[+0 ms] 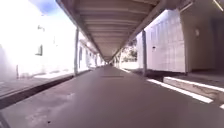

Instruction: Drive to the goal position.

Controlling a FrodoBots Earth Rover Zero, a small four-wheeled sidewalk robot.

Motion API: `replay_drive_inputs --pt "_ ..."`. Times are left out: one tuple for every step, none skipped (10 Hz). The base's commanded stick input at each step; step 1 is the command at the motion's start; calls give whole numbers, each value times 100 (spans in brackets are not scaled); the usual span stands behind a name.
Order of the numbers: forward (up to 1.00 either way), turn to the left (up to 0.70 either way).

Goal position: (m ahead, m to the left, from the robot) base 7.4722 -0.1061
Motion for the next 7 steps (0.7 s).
replay_drive_inputs --pt "50 0" --pt "50 0" --pt "50 0" --pt "50 0" --pt "50 0" --pt "50 0" --pt "50 0"
